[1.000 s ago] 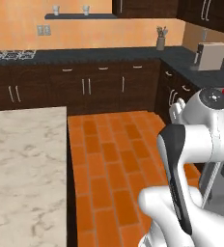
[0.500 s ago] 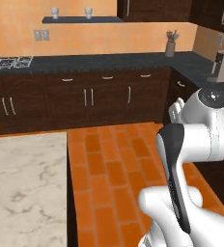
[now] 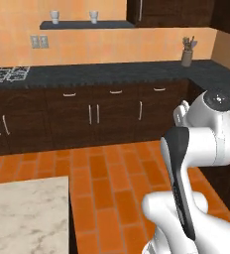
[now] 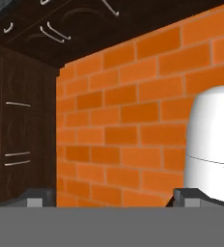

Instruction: Take the meat container that has the shrimp and place it on the second highest rack of the freezer. Then take the vegetable container that has the tomato and lemon wedge and place it on the highest rack of the freezer.

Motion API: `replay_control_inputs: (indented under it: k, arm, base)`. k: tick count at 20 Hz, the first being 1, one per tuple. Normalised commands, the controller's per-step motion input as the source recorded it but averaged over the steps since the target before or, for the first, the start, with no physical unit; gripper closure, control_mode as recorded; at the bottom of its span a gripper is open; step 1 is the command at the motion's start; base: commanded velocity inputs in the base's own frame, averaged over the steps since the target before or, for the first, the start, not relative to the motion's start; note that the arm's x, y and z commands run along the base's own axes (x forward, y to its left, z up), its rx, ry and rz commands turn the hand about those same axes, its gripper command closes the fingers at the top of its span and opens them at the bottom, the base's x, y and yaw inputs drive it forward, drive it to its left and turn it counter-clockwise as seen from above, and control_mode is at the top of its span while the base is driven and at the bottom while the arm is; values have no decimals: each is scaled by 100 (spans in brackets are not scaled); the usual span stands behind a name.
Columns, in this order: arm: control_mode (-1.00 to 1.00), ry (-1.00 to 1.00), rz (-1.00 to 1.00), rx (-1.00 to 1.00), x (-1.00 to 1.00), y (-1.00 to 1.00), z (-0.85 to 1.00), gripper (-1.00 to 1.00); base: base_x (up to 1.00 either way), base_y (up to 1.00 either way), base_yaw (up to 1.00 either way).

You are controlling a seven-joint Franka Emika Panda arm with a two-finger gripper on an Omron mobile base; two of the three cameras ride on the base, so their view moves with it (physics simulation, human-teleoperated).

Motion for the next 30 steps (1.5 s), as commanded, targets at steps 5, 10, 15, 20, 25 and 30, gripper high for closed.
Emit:
replay_control_inputs:
  k: [5, 10, 15, 20, 25, 30]
  arm:
    - [100, 0, 0, 0, 0, 0, 0, -100]
    - [100, 0, 0, 0, 0, 0, 0, -100]
    - [100, 0, 0, 0, 0, 0, 0, -100]
    - [100, 0, 0, 0, 0, 0, 0, -100]
    - [100, 0, 0, 0, 0, 0, 0, -100]
    - [100, 0, 0, 0, 0, 0, 0, -100]
  base:
    - [96, -18, -31]
    - [58, -4, -67]
    - [38, 0, -76]
    - [36, 0, -77]
    - [51, 4, -73]
    - [57, 7, -70]
